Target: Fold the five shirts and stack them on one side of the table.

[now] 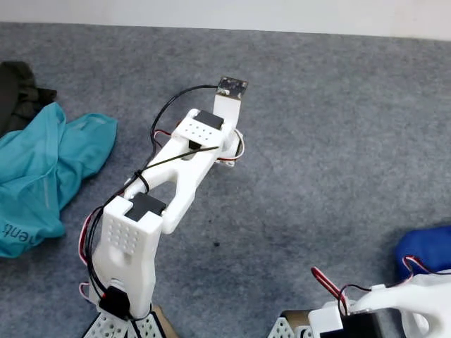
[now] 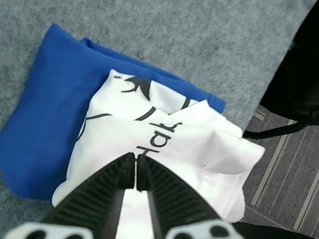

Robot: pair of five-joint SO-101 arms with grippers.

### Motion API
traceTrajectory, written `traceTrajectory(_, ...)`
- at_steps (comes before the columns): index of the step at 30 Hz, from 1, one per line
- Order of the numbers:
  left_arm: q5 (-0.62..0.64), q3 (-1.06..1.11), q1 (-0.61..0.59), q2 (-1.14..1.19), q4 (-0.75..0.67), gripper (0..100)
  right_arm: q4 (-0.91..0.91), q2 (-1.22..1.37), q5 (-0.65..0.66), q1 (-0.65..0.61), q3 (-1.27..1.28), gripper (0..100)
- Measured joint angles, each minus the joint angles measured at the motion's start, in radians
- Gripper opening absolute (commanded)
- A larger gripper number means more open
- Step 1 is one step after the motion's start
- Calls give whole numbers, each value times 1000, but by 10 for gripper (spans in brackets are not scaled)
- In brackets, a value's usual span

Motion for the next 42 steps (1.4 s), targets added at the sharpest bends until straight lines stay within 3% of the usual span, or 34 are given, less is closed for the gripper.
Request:
traceTrajectory(4,0,0,0,0,0,12,-71,0,-2,-6,92,6)
traceTrajectory(8,-3,-14,-31,-20,64,10,-52,0,-6,-95,104,6)
traceTrajectory(11,-3,-78,-100,-94,201,10,28,0,-40,-215,104,6)
traceTrajectory(22,5,-275,-494,-454,701,11,80,0,-391,-760,83,6)
traceTrajectory(37,3,192,-902,-770,677,13,-15,0,-453,-1445,121,6)
traceTrajectory(42,-127,373,-1016,-802,546,24,-213,0,-453,-1616,347,43)
